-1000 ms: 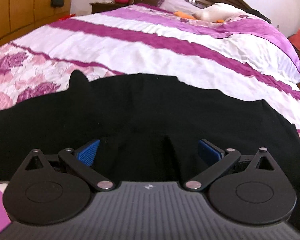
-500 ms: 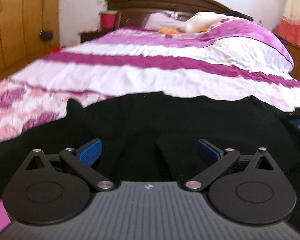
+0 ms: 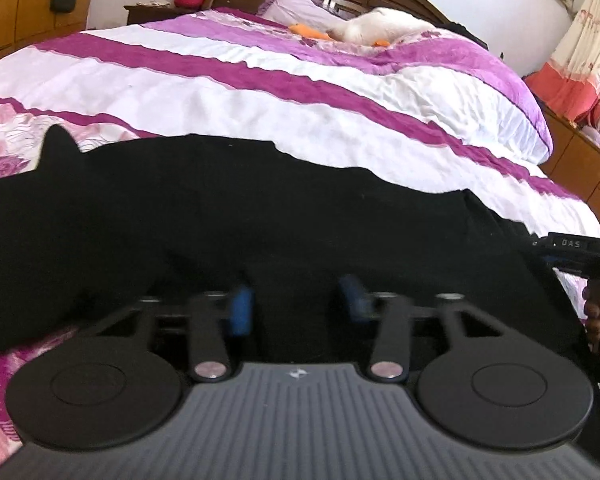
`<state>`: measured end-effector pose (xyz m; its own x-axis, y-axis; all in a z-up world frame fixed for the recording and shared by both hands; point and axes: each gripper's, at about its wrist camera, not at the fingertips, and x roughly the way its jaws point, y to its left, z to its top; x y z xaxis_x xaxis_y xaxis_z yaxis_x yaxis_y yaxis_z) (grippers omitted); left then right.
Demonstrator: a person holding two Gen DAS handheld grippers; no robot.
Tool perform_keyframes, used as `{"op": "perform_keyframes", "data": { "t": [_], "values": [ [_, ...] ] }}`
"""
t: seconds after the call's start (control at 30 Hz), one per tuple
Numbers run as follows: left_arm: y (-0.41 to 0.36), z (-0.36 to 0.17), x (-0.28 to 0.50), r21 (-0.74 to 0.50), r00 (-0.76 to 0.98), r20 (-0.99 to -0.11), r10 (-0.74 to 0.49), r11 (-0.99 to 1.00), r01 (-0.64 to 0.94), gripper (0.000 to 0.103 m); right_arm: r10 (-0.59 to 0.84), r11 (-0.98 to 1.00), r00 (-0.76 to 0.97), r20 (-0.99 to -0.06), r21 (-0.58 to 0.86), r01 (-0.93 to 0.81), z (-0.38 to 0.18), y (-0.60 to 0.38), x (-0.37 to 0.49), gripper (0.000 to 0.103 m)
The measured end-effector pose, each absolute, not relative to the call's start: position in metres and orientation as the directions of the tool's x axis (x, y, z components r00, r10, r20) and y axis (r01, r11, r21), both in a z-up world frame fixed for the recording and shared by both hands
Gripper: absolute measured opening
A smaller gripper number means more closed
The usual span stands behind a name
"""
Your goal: Fold small clothes
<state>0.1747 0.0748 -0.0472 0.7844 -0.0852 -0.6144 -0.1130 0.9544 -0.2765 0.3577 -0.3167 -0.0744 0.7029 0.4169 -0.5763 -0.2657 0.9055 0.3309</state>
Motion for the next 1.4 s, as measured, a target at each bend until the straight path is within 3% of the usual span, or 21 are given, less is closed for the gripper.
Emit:
{"op": "perform_keyframes", "data": {
  "t": [0.1, 0.27, 0.37, 0.43, 0.57, 0.63, 0.7, 0.77, 0.8, 0.83, 0.9, 1.13, 1.4],
  "values": [
    [0.07, -0.043, 0.177, -0.263, 0.789, -0.607, -0.098, 0.961, -0.083, 0.011, 0.431, 0.9, 0.717, -0.548, 0.319, -0.298, -0.071, -0.315, 0.352, 0.014],
    [0.06, -0.02, 0.174, -0.19, 0.858, -0.509, -0.066, 0.981, -0.038, 0.01, 0.396, 0.907, 0.8, -0.452, 0.326, -0.265, -0.062, -0.326, 0.339, 0.014],
    [0.054, -0.011, 0.185, -0.117, 0.886, -0.462, -0.031, 0.993, -0.026, 0.01, 0.344, 0.927, 0.824, -0.45, 0.3, -0.224, -0.068, -0.328, 0.34, 0.014],
    [0.053, -0.015, 0.198, -0.086, 0.886, -0.464, -0.019, 0.996, -0.023, 0.01, 0.317, 0.936, 0.82, -0.477, 0.297, -0.19, -0.075, -0.329, 0.345, 0.014],
    [0.055, -0.04, 0.226, -0.029, 0.825, -0.566, 0.011, 0.999, -0.033, 0.011, 0.316, 0.936, 0.793, -0.521, 0.306, -0.172, -0.084, -0.331, 0.353, 0.017],
    [0.059, -0.051, 0.23, -0.025, 0.813, -0.582, 0.025, 0.998, -0.049, 0.021, 0.312, 0.939, 0.79, -0.528, 0.297, -0.172, -0.083, -0.33, 0.353, 0.017],
    [0.064, -0.053, 0.227, -0.034, 0.814, -0.579, 0.043, 0.996, -0.077, 0.04, 0.306, 0.942, 0.788, -0.534, 0.287, -0.171, -0.081, -0.33, 0.352, 0.02],
    [0.07, -0.05, 0.223, -0.032, 0.811, -0.58, 0.075, 0.993, -0.114, 0.053, 0.292, 0.947, 0.792, -0.537, 0.277, -0.161, -0.076, -0.33, 0.349, 0.029],
    [0.072, -0.048, 0.221, -0.023, 0.808, -0.581, 0.098, 0.99, -0.136, 0.057, 0.285, 0.949, 0.794, -0.537, 0.272, -0.156, -0.073, -0.33, 0.347, 0.041],
    [0.075, -0.045, 0.219, -0.014, 0.803, -0.584, 0.121, 0.987, -0.159, 0.059, 0.279, 0.951, 0.801, -0.53, 0.27, -0.152, -0.069, -0.33, 0.343, 0.054],
    [0.082, -0.038, 0.212, -0.006, 0.797, -0.586, 0.148, 0.982, -0.187, 0.062, 0.278, 0.95, 0.812, -0.513, 0.272, -0.153, -0.063, -0.332, 0.334, 0.062],
    [0.107, -0.011, 0.17, -0.02, 0.782, -0.597, 0.179, 0.971, -0.238, 0.068, 0.305, 0.946, 0.811, -0.498, 0.257, -0.198, -0.03, -0.328, 0.29, 0.062],
    [0.129, 0.005, 0.104, -0.006, 0.762, -0.605, 0.232, 0.955, -0.295, 0.068, 0.394, 0.904, 0.776, -0.492, 0.361, -0.229, -0.002, -0.314, 0.236, 0.062]
  ]
}}
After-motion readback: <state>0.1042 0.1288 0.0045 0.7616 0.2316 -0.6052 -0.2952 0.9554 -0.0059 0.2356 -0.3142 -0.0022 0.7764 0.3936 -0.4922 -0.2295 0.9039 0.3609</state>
